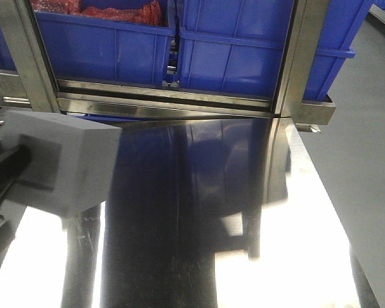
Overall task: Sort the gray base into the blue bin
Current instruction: 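Lift the gray block with the left gripper toward the robot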
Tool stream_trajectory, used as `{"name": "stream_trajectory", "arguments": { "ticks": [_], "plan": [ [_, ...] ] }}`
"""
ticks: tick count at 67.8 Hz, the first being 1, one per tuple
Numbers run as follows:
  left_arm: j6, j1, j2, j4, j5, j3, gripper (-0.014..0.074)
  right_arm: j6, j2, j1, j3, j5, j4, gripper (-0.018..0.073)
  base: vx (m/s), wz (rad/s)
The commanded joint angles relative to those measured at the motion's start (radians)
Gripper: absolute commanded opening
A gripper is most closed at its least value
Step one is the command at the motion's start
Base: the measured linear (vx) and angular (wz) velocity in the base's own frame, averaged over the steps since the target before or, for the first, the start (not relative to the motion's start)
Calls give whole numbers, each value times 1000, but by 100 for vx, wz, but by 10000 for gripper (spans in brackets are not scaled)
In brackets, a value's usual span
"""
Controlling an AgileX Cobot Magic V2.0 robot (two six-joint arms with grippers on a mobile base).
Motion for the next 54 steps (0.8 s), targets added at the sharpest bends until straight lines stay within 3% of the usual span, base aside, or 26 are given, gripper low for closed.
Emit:
{"name": "stream_trajectory", "arguments": {
  "ticks": [1,21,54],
  "plan": [
    [-13,-5,-94,-7,-150,27,-8,-12,18,-5,2,-75,-8,-5,0,0],
    [-29,-5,-296,-8,-187,114,-8,-12,18,-5,2,-75,-8,-5,0,0],
    [-29,-5,-304,-8,-183,114,-8,-12,18,-5,2,-75,-8,-5,0,0]
  ]
}}
